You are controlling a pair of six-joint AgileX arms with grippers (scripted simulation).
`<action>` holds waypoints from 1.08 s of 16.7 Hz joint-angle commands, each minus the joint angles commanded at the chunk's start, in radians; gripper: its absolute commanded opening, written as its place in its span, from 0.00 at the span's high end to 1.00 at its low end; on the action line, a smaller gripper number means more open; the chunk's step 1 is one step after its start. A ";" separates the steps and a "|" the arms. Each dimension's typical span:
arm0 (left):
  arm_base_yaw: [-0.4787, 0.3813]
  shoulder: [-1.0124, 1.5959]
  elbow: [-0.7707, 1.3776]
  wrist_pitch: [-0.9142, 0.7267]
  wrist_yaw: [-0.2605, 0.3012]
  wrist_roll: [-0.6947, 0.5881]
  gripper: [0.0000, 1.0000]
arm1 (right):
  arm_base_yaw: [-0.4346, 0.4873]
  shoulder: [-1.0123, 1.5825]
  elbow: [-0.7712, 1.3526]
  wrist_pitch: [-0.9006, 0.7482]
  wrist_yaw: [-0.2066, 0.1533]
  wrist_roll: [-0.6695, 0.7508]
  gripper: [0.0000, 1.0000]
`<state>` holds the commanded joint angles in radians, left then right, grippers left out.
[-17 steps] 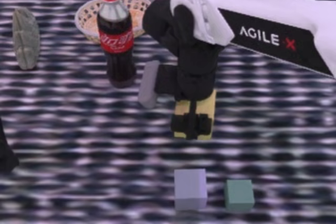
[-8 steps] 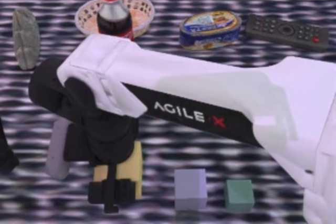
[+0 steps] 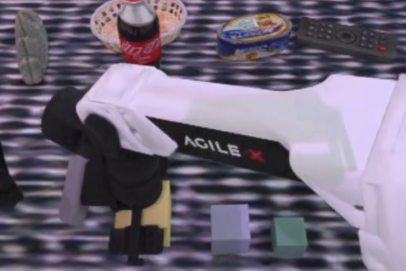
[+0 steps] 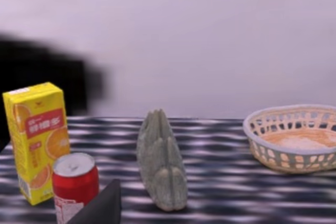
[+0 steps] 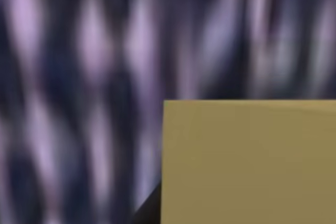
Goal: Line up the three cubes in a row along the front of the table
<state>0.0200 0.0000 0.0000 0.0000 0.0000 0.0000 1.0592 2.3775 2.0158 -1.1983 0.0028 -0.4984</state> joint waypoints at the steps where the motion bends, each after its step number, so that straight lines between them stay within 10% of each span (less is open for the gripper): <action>1: 0.000 0.000 0.000 0.000 0.000 0.000 0.00 | 0.000 0.007 -0.030 0.039 0.000 0.001 1.00; 8: 0.000 0.000 0.000 0.000 0.000 0.000 0.00 | 0.002 0.029 -0.116 0.137 0.002 0.002 1.00; 18: 0.000 0.000 0.000 0.000 0.000 0.000 0.00 | 0.002 0.029 -0.116 0.137 0.002 0.002 0.25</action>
<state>0.0200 0.0000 0.0000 0.0000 0.0000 0.0000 1.0608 2.4062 1.9001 -1.0616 0.0045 -0.4965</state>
